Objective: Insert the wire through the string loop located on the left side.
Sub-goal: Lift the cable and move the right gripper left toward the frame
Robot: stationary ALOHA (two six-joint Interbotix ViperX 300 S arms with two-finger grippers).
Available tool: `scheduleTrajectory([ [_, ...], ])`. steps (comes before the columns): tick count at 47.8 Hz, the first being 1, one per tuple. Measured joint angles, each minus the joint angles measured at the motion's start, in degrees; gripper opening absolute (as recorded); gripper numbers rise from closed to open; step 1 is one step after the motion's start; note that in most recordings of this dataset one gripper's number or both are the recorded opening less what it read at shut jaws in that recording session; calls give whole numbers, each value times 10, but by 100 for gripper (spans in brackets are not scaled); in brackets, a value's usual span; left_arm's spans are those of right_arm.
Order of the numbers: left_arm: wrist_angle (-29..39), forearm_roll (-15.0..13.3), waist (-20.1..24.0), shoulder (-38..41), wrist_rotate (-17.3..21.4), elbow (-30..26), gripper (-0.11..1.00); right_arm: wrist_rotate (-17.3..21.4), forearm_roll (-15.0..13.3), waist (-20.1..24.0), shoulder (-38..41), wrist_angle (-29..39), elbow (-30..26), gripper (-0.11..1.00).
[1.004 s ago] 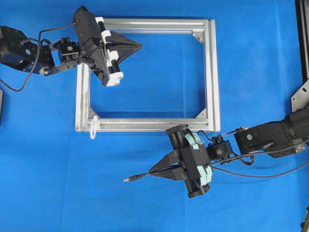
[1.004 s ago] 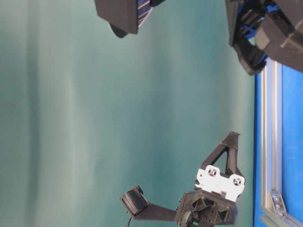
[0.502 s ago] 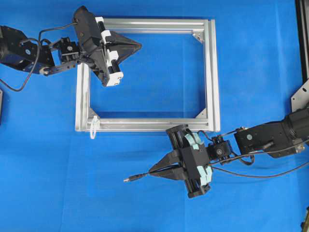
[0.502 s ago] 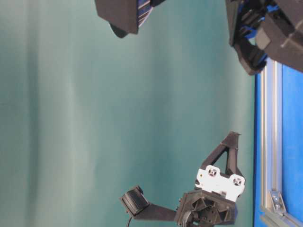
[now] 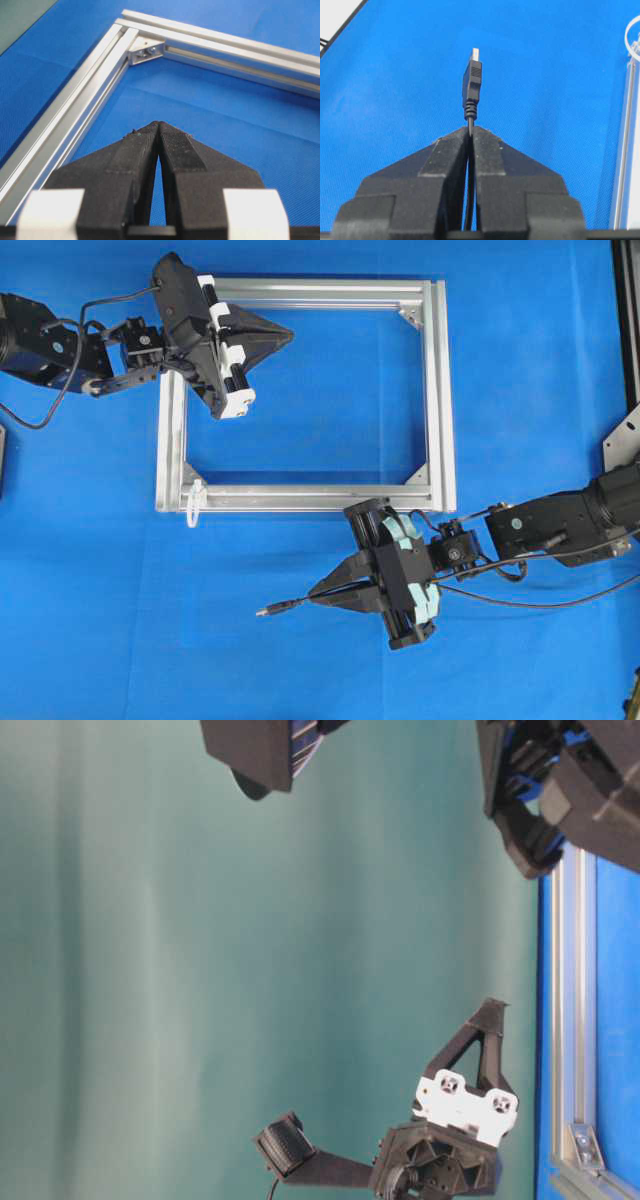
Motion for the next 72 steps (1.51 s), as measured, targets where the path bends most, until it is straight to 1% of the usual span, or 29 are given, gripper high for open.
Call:
scheduleTrajectory([
  [35, 1, 0, 0, 0, -1, 0, 0, 0, 0, -4, -1, 1, 0, -10],
  [46, 1, 0, 0, 0, 0, 0, 0, -2, 0, -33, -1, 1, 0, -10],
  [65, 1, 0, 0, 0, 0, 4, 0, -3, 1, -118, -1, 3, 1, -10],
  [72, 1, -1, 0, -1, 0, 5, 0, -3, 1, -133, -1, 2, 2, -10],
])
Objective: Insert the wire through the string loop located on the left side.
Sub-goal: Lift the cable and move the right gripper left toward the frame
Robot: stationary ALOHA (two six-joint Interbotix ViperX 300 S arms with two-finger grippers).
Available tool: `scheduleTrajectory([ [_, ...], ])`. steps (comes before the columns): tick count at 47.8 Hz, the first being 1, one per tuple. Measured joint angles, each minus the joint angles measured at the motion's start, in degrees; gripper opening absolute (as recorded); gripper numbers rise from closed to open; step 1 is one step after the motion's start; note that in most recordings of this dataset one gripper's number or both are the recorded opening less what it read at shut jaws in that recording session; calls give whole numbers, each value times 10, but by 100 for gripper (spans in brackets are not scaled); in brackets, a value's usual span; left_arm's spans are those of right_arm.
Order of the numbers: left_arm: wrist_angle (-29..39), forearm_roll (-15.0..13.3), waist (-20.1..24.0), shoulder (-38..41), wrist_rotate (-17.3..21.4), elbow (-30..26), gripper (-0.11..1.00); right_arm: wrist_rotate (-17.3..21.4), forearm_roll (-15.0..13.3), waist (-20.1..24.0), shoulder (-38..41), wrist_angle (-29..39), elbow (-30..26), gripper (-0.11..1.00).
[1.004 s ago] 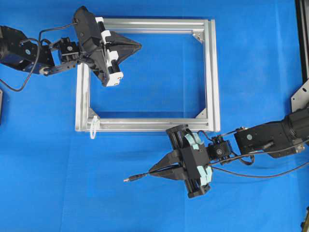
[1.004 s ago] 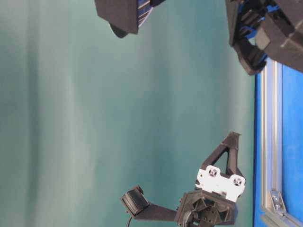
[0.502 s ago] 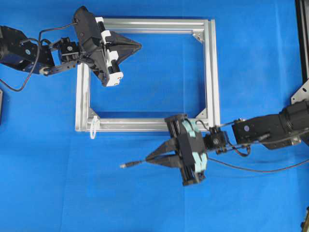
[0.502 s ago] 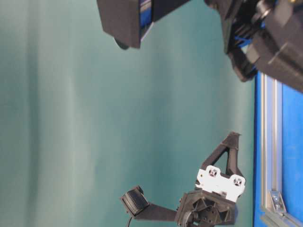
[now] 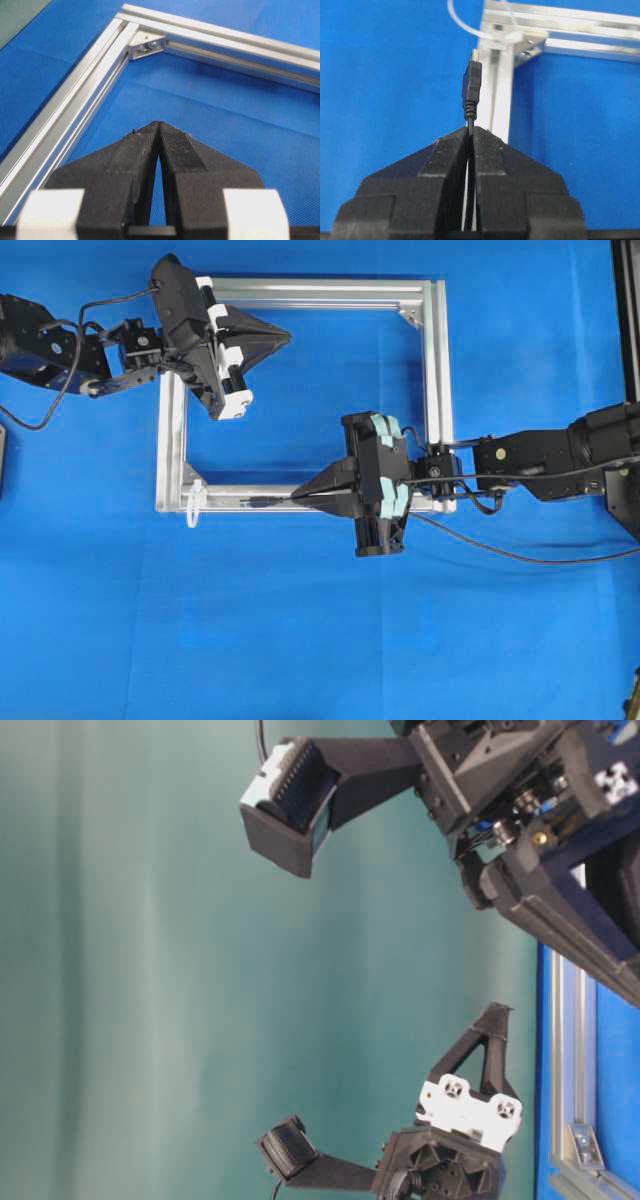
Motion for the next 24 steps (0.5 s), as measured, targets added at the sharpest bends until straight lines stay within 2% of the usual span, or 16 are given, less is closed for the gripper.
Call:
scheduleTrajectory([
  [24, 0, 1, 0, 0, 0, 0, 0, 0, 1, -1, 1, 4, -6, -10],
])
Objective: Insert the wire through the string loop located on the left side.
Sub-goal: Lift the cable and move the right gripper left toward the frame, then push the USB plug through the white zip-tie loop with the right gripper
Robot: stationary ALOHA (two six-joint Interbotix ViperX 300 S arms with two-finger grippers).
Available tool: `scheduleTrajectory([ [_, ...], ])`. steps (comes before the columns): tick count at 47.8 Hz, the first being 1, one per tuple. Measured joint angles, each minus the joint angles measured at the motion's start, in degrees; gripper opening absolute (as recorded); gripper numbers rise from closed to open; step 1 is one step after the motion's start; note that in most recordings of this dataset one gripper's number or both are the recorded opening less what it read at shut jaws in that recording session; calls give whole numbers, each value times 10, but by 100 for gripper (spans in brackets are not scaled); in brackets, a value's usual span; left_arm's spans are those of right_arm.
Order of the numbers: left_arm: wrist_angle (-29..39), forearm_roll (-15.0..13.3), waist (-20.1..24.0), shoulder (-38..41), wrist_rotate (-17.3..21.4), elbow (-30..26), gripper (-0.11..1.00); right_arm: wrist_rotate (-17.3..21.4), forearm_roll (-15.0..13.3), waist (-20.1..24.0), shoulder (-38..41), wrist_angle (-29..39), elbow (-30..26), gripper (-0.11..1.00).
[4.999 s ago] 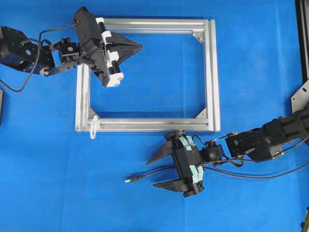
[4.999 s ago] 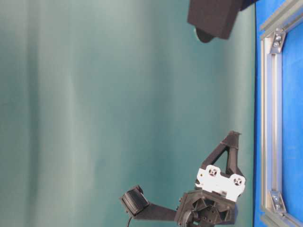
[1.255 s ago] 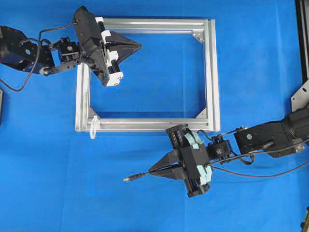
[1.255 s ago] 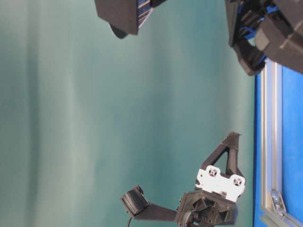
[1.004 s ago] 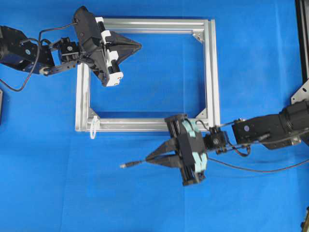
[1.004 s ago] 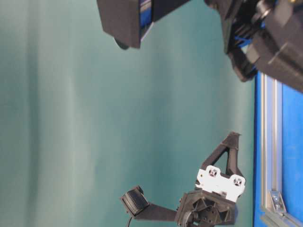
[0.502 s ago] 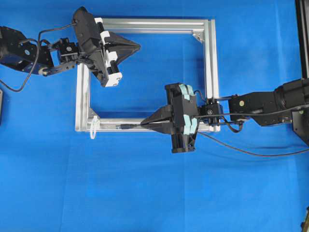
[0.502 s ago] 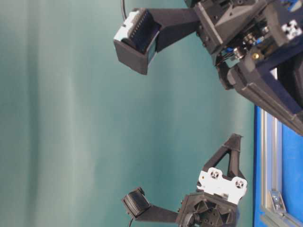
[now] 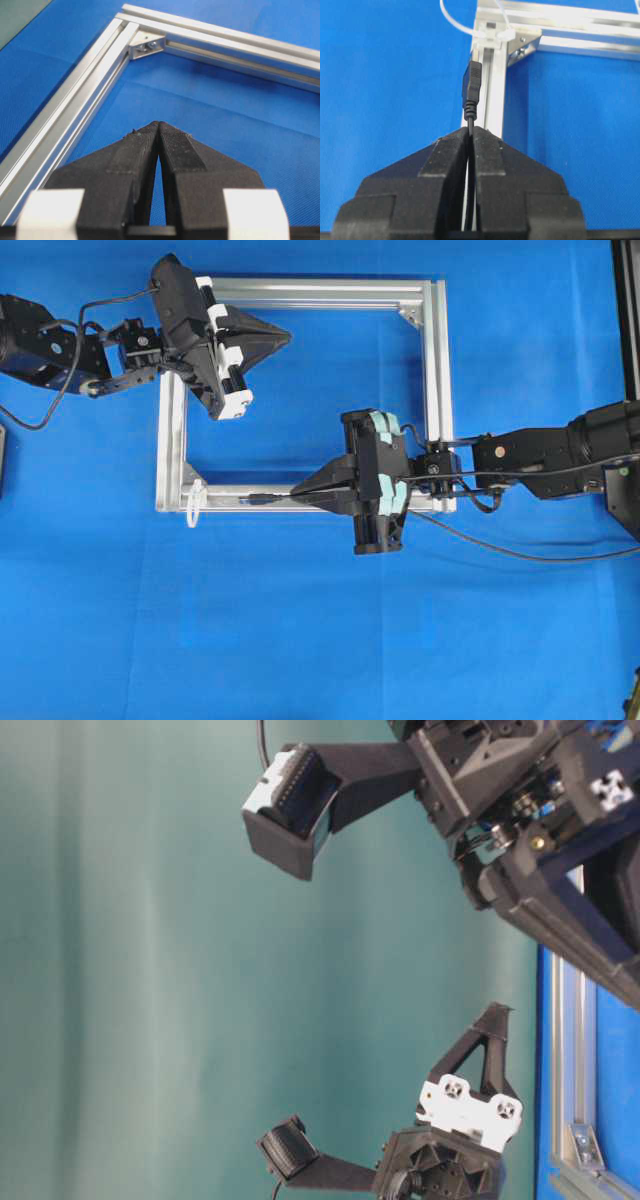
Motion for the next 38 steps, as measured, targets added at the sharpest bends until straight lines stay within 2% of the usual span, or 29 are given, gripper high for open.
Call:
scheduleTrajectory([
  [24, 0, 0, 0, 0, 0, 2, 0, 0, 1, 0, 68, 47, -100, -10],
  [38, 0, -1, 0, -5, 0, 8, 0, -1, 1, -1, 83, 55, -120, -10],
])
